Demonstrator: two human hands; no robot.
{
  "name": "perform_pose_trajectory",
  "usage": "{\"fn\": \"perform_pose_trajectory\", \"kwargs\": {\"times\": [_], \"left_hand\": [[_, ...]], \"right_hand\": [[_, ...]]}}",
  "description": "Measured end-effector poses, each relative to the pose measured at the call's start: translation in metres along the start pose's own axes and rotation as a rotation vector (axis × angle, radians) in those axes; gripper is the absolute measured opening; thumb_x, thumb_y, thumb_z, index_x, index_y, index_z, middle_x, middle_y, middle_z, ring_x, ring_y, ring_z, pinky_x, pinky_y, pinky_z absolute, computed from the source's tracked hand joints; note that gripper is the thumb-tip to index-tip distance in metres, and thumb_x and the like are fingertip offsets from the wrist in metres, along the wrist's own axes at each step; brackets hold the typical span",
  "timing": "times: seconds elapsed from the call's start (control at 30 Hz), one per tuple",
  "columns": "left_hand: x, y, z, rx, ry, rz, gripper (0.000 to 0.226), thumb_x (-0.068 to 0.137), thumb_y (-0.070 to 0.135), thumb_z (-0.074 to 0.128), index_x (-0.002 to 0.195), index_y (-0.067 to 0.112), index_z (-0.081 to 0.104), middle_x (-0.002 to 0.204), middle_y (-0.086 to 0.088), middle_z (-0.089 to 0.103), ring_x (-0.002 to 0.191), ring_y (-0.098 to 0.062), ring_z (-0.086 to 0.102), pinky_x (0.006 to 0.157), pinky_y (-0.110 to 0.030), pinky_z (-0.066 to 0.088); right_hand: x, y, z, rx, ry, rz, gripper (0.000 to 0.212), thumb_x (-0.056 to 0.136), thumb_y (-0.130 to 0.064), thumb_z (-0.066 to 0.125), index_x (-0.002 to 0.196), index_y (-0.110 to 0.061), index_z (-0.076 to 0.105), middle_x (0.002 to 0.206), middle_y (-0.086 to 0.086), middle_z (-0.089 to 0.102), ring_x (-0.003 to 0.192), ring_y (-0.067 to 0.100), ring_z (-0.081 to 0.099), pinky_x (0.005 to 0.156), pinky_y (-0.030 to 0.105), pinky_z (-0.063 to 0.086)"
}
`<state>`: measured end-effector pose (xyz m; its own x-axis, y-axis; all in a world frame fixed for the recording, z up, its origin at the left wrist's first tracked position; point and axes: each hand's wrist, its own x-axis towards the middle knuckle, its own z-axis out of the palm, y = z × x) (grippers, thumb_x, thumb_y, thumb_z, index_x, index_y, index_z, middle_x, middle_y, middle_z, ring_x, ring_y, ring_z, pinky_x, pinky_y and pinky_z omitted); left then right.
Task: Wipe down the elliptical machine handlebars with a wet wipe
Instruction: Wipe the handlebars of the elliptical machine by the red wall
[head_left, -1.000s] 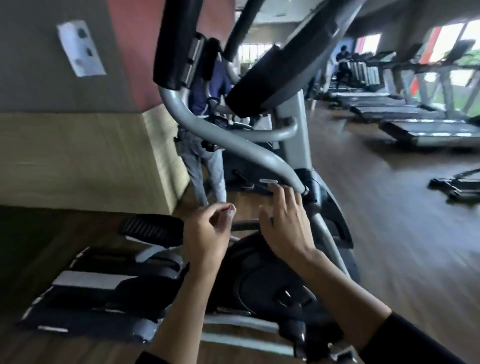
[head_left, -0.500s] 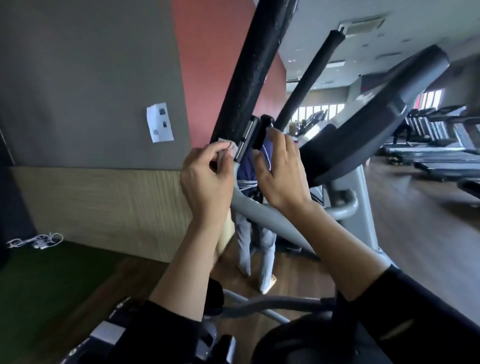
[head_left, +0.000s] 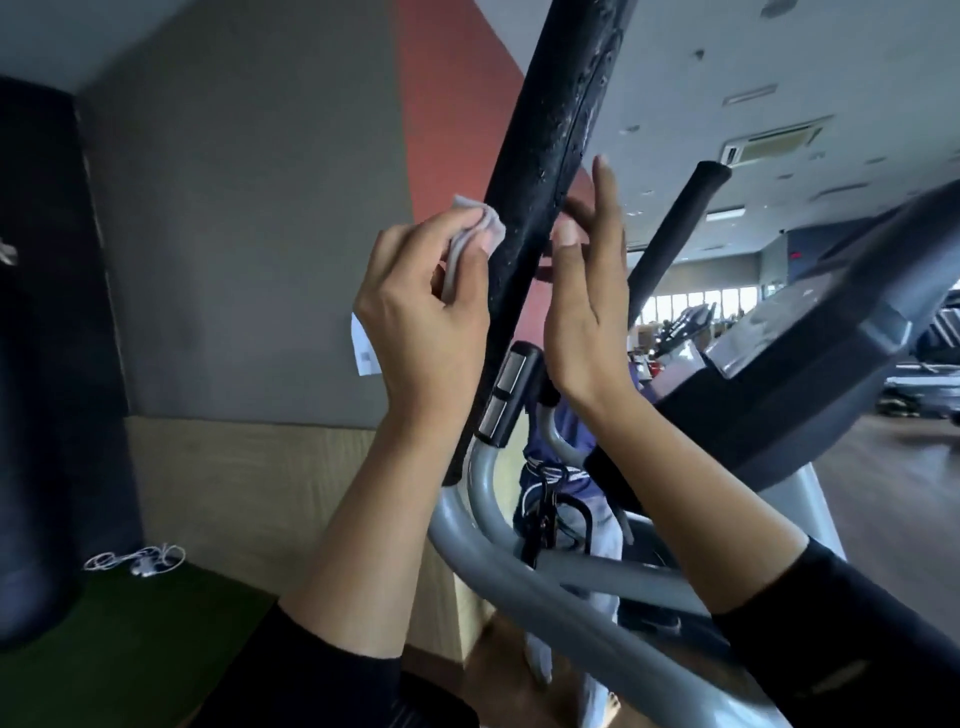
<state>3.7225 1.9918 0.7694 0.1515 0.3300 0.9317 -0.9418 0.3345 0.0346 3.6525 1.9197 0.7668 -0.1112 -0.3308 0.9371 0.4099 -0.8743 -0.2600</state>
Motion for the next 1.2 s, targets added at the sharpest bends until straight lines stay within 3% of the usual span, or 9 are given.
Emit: {"fn": "perform_pose_trajectory", "kwargs": {"times": [0.07, 0.17, 0.3, 0.43, 0.53, 0.67, 0.8, 0.97, 1.2], "left_hand": [[0.008, 0.003, 0.007, 0.066, 0.025, 0.038, 0.013, 0.085, 0.015, 0.070, 0.097, 0.012, 0.075, 0.082, 0.005, 0.062, 0.067, -0.001, 0.055, 0.070, -0.013, 0.046], [0.010, 0.005, 0.015, 0.128, 0.008, 0.062, 0.017, 0.085, 0.013, 0.069, 0.101, 0.012, 0.075, 0.084, 0.008, 0.059, 0.070, 0.006, 0.056, 0.073, -0.007, 0.043], [0.004, 0.008, 0.008, 0.230, -0.074, 0.081, 0.017, 0.087, 0.012, 0.069, 0.103, 0.010, 0.074, 0.087, 0.005, 0.065, 0.075, 0.002, 0.062, 0.073, -0.013, 0.048], [0.004, 0.022, 0.005, 0.319, -0.082, 0.082, 0.017, 0.085, 0.018, 0.071, 0.102, 0.015, 0.074, 0.083, 0.006, 0.067, 0.069, -0.004, 0.062, 0.066, -0.025, 0.053], [0.025, 0.038, 0.027, 0.305, -0.023, 0.091, 0.018, 0.085, 0.020, 0.071, 0.103, 0.019, 0.073, 0.085, 0.008, 0.066, 0.076, -0.007, 0.066, 0.073, -0.032, 0.056], [0.043, 0.048, 0.052, 0.284, 0.022, 0.095, 0.018, 0.084, 0.016, 0.071, 0.102, 0.013, 0.075, 0.087, 0.007, 0.066, 0.078, 0.002, 0.066, 0.075, -0.019, 0.053], [0.026, 0.048, 0.038, 0.387, -0.060, 0.138, 0.017, 0.083, 0.013, 0.074, 0.100, 0.012, 0.074, 0.088, 0.008, 0.068, 0.079, 0.001, 0.066, 0.074, -0.023, 0.055], [0.064, 0.065, 0.057, 0.395, -0.035, 0.191, 0.020, 0.083, 0.020, 0.073, 0.102, 0.016, 0.074, 0.084, 0.004, 0.069, 0.073, 0.005, 0.061, 0.068, -0.009, 0.044], [0.055, 0.066, 0.061, 0.436, -0.120, 0.197, 0.019, 0.082, 0.007, 0.073, 0.100, 0.011, 0.075, 0.086, 0.006, 0.067, 0.077, 0.006, 0.064, 0.072, -0.009, 0.047]], "right_hand": [[0.013, 0.003, -0.001, 0.061, 0.016, -0.021, 0.051, 0.104, -0.024, 0.032, 0.152, -0.013, 0.018, 0.122, -0.014, 0.051, 0.118, 0.007, 0.053, 0.101, 0.044, 0.044], [0.031, 0.010, -0.004, 0.144, -0.018, -0.048, 0.050, 0.105, -0.025, 0.030, 0.152, -0.017, 0.016, 0.130, -0.001, 0.053, 0.118, 0.017, 0.056, 0.099, 0.049, 0.045], [0.043, 0.016, -0.006, 0.262, -0.089, -0.097, 0.050, 0.105, -0.018, 0.031, 0.152, -0.014, 0.016, 0.146, 0.006, 0.044, 0.131, 0.017, 0.046, 0.102, 0.050, 0.044], [0.048, 0.023, -0.007, 0.379, -0.125, -0.093, 0.049, 0.105, -0.018, 0.032, 0.151, -0.017, 0.018, 0.141, 0.002, 0.047, 0.126, 0.021, 0.051, 0.100, 0.051, 0.044], [0.056, 0.025, -0.008, 0.435, -0.154, -0.083, 0.049, 0.104, -0.023, 0.033, 0.151, -0.023, 0.018, 0.143, 0.002, 0.046, 0.127, 0.023, 0.050, 0.101, 0.052, 0.044], [0.066, 0.026, -0.006, 0.499, -0.178, -0.085, 0.050, 0.104, -0.023, 0.034, 0.152, -0.022, 0.018, 0.149, 0.007, 0.041, 0.135, 0.021, 0.043, 0.107, 0.050, 0.038], [0.066, 0.027, -0.005, 0.537, -0.190, -0.068, 0.049, 0.103, -0.023, 0.034, 0.151, -0.024, 0.021, 0.150, 0.009, 0.039, 0.138, 0.020, 0.039, 0.111, 0.049, 0.033], [0.074, 0.025, -0.004, 0.625, -0.181, -0.046, 0.048, 0.103, -0.021, 0.034, 0.150, -0.020, 0.025, 0.148, 0.004, 0.043, 0.134, 0.016, 0.044, 0.108, 0.048, 0.037], [0.078, 0.028, -0.004, 0.673, -0.233, -0.063, 0.050, 0.104, -0.016, 0.038, 0.151, -0.019, 0.023, 0.150, 0.002, 0.040, 0.136, 0.012, 0.040, 0.113, 0.040, 0.033]]}}
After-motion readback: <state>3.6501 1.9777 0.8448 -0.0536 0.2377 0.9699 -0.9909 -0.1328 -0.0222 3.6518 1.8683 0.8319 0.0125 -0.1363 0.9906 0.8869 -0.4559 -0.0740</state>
